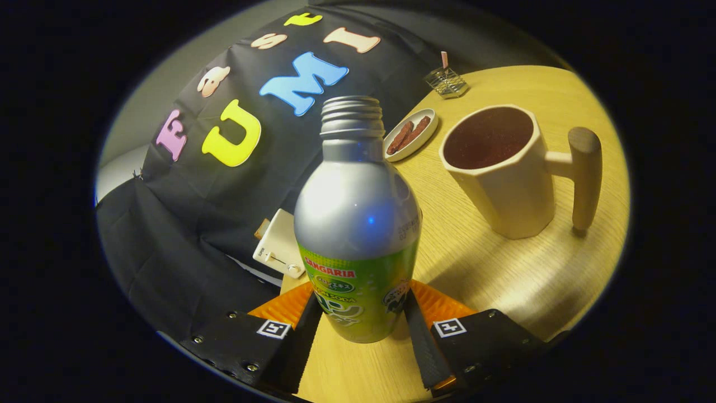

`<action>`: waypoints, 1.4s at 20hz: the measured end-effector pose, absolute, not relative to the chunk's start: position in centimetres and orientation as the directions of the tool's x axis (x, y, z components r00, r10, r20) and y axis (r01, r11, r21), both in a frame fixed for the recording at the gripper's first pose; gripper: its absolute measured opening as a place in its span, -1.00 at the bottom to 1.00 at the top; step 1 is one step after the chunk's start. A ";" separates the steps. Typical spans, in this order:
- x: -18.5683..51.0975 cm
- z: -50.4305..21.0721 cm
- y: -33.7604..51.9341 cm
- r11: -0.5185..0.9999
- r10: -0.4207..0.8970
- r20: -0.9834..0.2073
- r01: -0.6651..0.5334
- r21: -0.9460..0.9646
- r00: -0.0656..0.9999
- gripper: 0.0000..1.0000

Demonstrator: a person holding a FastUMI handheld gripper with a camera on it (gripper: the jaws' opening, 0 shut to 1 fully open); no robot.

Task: Take the bottle from table, then pour the juice into the cup, finally place the bottle on the coaster

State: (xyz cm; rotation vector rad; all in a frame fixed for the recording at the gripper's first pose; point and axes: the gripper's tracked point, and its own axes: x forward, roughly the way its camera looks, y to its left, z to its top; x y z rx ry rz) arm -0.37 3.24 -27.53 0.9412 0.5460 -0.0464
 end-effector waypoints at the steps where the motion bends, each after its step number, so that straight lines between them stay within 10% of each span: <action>1: -0.4 -27.5 3.1 0.584 0.193 -0.463 0.278 0.762 0.865 0.55; 28: 1.3 -25.6 4.3 0.090 0.323 -0.420 0.414 0.906 0.848 0.55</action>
